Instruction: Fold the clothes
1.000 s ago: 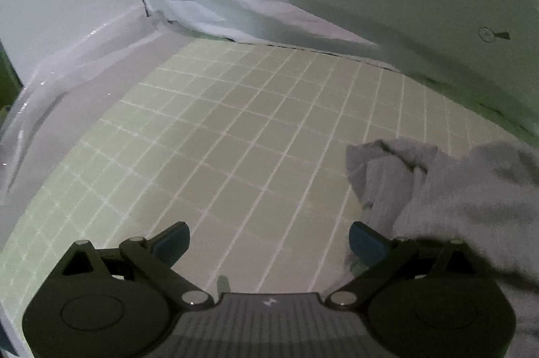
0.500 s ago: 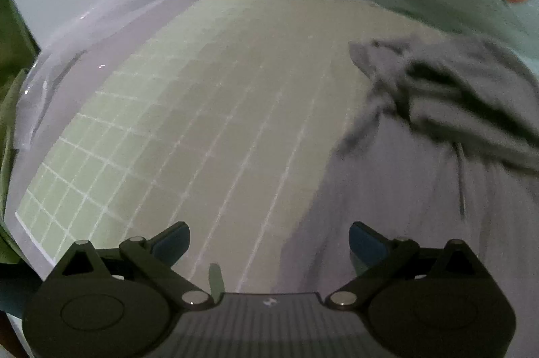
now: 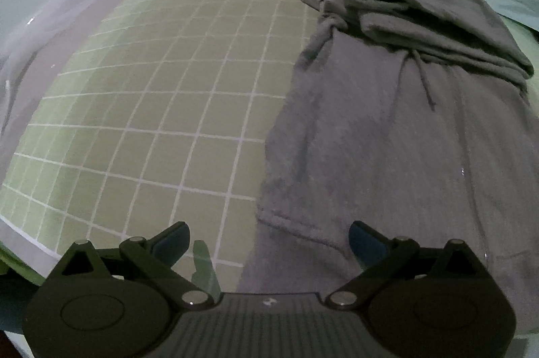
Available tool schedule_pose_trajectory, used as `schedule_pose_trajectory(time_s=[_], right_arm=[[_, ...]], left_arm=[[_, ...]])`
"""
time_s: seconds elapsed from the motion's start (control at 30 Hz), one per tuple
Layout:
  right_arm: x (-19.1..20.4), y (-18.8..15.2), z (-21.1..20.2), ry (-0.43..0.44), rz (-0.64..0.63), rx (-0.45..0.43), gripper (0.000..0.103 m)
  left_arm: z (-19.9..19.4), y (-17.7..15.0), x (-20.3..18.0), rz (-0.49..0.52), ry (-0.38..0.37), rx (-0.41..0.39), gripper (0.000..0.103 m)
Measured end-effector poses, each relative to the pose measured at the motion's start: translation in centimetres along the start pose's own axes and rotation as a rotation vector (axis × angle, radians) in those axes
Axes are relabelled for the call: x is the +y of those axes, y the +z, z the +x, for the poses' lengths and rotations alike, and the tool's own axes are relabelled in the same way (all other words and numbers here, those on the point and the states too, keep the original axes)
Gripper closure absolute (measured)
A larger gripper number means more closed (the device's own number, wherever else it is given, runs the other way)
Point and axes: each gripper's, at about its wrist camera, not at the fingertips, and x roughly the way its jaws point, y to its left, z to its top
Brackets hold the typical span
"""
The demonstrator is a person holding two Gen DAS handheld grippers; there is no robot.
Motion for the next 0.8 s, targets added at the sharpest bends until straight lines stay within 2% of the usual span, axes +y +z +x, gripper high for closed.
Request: schedule_pose_trajectory(time_s=[0.23, 0.33, 0.4, 0.43, 0.47, 0.5, 0.53, 0.57, 0.6, 0.67, 0.8], right_arm=[[0.0, -1.1, -0.3, 0.014, 0.066, 0.029, 0.005], [0.0, -1.3, -0.4, 0.029, 0.087, 0.041, 0.007], [0.2, -1.4, -0.6, 0.047, 0.078, 0.04, 0.015], [0.4, -1.3, -0.8, 0.064, 0.063, 0.035, 0.028], [0.6, -1.2, -1.0, 0.083, 0.049, 0.032, 0.044], [0.8, -1.1, -1.1, 0.112, 0.039, 0.032, 0.055], [0.9, -0.9, -1.2, 0.158, 0.037, 0.037, 0.077], [1.0, -0.7, -1.2, 0.194, 0.038, 0.042, 0.082], [1.1, -0.4, -1.3, 0.204, 0.031, 0.036, 0.082], [1.3, 0.4, -1.7, 0.227, 0.009, 0.003, 0.085], [1.1, 3.2, -3.4, 0.299, 0.012, -0.093, 0.086]], left_arm=[[0.2, -0.9, 1.9, -0.041, -0.113, 0.05, 0.005], [-0.3, -1.2, 1.4, 0.008, -0.138, 0.028, 0.018], [-0.6, -1.2, 0.7, 0.049, -0.162, 0.011, 0.039], [-0.7, -1.2, 0.4, 0.064, -0.178, 0.004, 0.045], [-0.8, -1.1, 0.1, 0.076, -0.194, 0.002, 0.057], [-0.8, -1.0, -0.2, 0.082, -0.212, 0.005, 0.069], [-0.7, -0.8, -0.2, 0.076, -0.235, 0.011, 0.075], [-0.7, -0.6, -0.2, 0.058, -0.255, 0.016, 0.083], [-0.6, -0.4, -0.2, 0.036, -0.273, 0.021, 0.085], [-0.9, 0.0, -0.3, 0.026, -0.286, 0.009, 0.086], [-2.2, 1.8, -0.2, -0.017, -0.331, -0.066, 0.089]])
